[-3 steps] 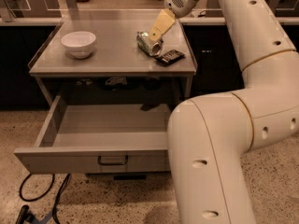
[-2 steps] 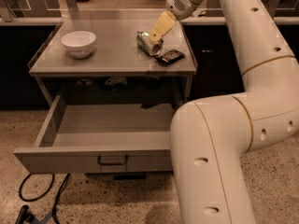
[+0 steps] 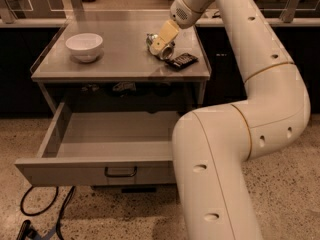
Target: Place green can into top drawer
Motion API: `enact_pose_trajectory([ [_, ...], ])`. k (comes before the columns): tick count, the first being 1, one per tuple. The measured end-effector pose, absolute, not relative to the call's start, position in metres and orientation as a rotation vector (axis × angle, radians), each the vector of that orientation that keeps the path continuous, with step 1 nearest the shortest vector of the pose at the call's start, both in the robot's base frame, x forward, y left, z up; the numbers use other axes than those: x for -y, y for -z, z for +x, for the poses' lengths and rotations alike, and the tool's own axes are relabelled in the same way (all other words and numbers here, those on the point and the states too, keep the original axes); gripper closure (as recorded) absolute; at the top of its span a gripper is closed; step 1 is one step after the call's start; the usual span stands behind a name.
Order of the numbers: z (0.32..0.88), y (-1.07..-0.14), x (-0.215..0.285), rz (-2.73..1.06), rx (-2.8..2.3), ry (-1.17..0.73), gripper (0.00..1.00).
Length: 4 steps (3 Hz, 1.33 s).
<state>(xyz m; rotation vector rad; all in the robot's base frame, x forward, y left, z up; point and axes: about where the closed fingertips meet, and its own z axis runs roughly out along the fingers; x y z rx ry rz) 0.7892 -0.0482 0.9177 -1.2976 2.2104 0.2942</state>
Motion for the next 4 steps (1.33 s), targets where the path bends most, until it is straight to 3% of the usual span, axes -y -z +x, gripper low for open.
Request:
enact_pose_trajectory([
  [2, 0.811, -0.881, 0.016, -1.21, -2.138, -0.533, 0.0],
  [4, 0.828, -0.858, 0.005, -1.113, -2.187, -0.576, 0.0],
])
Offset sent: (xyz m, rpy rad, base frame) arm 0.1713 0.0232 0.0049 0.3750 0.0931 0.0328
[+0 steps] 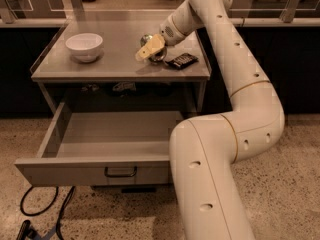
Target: Place green can into top drawer
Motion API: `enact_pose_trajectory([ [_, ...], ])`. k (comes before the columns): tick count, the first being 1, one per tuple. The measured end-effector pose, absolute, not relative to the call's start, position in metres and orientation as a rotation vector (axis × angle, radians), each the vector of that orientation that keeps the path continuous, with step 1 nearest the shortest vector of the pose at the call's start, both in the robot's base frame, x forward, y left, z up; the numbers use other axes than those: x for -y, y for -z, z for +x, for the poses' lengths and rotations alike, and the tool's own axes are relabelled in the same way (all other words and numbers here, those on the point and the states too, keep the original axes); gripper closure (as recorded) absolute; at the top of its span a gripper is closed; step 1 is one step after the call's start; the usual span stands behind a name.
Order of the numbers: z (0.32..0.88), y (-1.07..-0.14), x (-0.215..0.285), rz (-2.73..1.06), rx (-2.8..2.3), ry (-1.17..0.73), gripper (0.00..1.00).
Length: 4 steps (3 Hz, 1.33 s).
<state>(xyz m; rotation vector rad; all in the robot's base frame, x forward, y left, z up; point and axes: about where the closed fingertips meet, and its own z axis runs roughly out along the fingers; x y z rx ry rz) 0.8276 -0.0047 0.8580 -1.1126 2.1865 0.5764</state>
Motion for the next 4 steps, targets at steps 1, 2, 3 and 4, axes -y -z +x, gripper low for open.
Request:
enact_pose_trajectory([
  [1, 0.829, -0.852, -0.019, -1.107, -2.275, -0.512, 0.0],
  [2, 0.83, -0.85, -0.02, -1.105, -2.276, -0.509, 0.0],
  [3, 0.853, -0.847, -0.023, -1.016, -2.346, -0.326, 0.0],
  [4, 0.853, -0.846, -0.024, -1.017, -2.346, -0.326, 0.0],
])
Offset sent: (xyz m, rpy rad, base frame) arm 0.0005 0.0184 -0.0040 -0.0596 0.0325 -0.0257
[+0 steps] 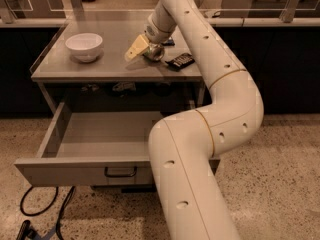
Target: Place green can into top drawer
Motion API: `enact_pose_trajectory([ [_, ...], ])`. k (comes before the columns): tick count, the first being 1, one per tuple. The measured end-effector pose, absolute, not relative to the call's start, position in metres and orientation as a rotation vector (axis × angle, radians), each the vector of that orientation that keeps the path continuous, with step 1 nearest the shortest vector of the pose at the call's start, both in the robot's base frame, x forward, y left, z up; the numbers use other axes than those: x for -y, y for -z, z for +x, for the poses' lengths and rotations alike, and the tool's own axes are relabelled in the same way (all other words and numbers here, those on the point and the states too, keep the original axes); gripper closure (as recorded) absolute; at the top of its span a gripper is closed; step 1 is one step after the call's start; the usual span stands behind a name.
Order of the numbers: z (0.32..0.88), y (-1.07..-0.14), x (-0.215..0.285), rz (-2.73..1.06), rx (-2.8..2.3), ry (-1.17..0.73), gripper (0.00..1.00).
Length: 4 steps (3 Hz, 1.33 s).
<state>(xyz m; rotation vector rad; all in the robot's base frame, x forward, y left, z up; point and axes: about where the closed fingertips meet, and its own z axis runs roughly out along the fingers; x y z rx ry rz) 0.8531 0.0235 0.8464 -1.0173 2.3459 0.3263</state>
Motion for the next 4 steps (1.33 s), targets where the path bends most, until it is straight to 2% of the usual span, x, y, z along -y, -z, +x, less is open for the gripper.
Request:
enact_pose_trajectory([
  [3, 0.859, -0.801, -0.01, -1.041, -2.436, -0.237, 0.0],
  [4, 0.859, -0.801, -0.01, -1.041, -2.436, -0.237, 0.19],
])
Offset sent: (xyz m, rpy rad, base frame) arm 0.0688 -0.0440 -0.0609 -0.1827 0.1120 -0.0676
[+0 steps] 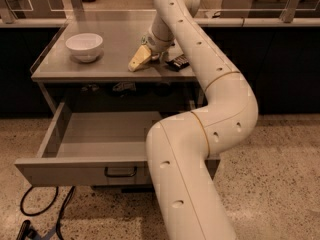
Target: Place green can into top drawer
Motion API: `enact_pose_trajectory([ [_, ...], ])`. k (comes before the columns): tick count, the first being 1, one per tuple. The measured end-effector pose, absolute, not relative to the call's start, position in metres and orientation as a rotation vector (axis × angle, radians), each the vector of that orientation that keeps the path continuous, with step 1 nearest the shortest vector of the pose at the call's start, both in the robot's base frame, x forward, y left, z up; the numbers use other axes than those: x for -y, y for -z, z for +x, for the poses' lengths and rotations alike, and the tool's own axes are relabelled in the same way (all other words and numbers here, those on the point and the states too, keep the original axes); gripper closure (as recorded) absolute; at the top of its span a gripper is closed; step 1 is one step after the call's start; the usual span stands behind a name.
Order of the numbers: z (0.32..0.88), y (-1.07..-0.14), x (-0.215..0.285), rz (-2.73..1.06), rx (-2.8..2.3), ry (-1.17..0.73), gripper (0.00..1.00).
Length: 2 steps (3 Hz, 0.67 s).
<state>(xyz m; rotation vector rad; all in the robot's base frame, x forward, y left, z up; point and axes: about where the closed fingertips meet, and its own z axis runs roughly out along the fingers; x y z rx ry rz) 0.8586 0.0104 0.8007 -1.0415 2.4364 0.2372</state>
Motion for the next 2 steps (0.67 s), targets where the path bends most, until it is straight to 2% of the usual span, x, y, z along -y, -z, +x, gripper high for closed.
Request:
enact_pose_trajectory([
  [2, 0.8556, -0.8082, -0.0107, -1.041, -2.436, -0.237, 0.65],
])
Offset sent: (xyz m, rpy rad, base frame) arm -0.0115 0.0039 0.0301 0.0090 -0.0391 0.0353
